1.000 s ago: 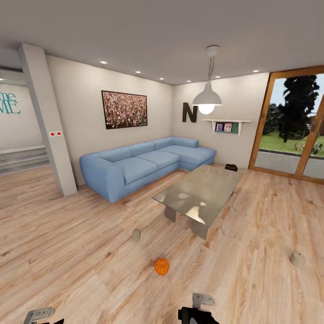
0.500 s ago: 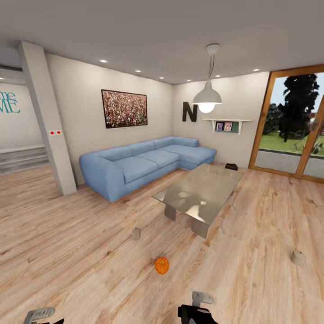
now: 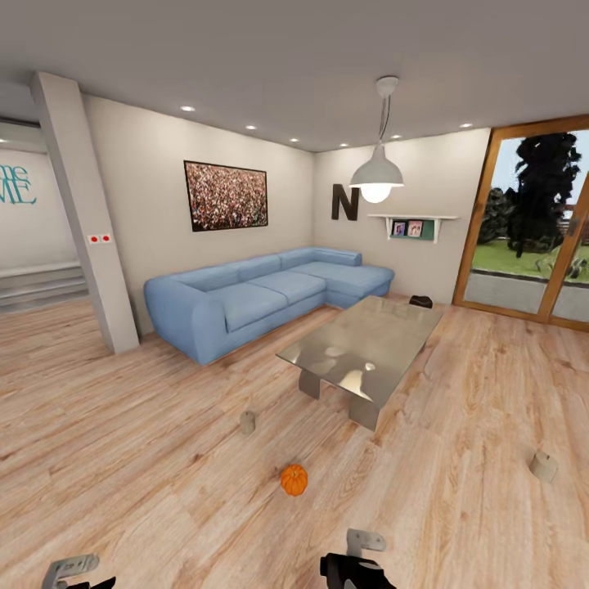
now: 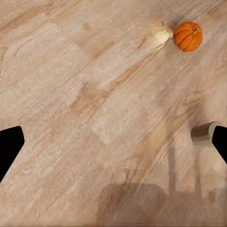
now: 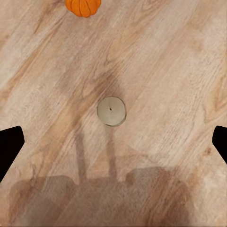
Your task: Place each of the two pumpkins and all three candles from the living room inside a cabinet in the living room (use any cabinet), then make sure every cabinet is closed, and position the cauldron so it is next to a table in the living room.
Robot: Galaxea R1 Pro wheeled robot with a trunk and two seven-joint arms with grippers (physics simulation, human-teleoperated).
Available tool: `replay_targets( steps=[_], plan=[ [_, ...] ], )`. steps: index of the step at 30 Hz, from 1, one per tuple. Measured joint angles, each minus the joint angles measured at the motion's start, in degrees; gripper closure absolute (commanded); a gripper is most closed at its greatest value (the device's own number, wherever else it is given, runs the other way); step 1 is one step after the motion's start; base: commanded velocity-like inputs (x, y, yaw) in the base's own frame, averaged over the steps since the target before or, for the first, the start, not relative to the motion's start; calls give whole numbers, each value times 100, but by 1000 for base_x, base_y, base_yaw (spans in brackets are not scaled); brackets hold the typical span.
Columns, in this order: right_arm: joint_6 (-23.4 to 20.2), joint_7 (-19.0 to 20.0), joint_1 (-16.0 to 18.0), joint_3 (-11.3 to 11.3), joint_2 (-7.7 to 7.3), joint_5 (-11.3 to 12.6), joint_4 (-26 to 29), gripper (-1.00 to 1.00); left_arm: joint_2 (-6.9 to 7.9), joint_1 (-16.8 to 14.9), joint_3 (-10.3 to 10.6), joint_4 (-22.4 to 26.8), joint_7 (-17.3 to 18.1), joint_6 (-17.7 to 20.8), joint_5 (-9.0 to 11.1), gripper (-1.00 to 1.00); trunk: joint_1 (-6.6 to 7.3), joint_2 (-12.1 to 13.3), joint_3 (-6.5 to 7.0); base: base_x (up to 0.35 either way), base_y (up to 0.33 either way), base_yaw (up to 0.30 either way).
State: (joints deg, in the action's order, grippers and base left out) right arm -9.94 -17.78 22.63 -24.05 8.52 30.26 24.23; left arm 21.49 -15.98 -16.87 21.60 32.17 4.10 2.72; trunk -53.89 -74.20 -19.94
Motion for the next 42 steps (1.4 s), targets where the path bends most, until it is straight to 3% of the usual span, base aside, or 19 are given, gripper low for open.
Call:
replay_targets(
  steps=[4, 8, 10, 12, 18, 23, 33, 42],
  plan=[
    [-3, 83, 0, 1, -2, -9, 0, -100, 23, -17, 7, 810, 18, 747, -3, -100, -88, -160, -72, 0, 0, 0],
    [-1, 110, 0, 1, -6, -13, 0, -100, 23, -10, 4, 1923, 35, 1635, -3, -100, -176, -321, -143, 0, 0, 0],
    [0, 118, 0, 5, -12, -14, 0, -100, 38, -17, -7, 2733, 51, 2302, 6, -100, -220, -401, -179, 0, 0, 0],
    [0, 120, 0, 7, -16, -17, 0, -100, 76, -22, -21, 3231, 59, 2666, 2, -100, -263, -482, -215, 0, 0, 0],
    [0, 123, 0, 6, -15, -22, 5, -100, 260, -23, -43, 4094, 65, 3370, -7, -100, -395, -722, -323, 0, 0, 0],
    [0, 123, 0, 2, -14, -4, 11, -100, 397, 6, -62, 4359, 65, 3561, -23, -100, -505, -923, -413, 0, 0, 0],
    [-55, 100, 33, 29, -3, 40, 95, -100, 461, 80, -195, 4259, 62, 3452, -26, -100, -725, -1324, -593, 0, 0, 0],
    [-441, 84, 517, 74, 1, 59, 98, -100, 471, 156, -331, 4164, 66, 3297, -27, -100, -923, -1685, -755, 0, 0, 0]
  ],
)
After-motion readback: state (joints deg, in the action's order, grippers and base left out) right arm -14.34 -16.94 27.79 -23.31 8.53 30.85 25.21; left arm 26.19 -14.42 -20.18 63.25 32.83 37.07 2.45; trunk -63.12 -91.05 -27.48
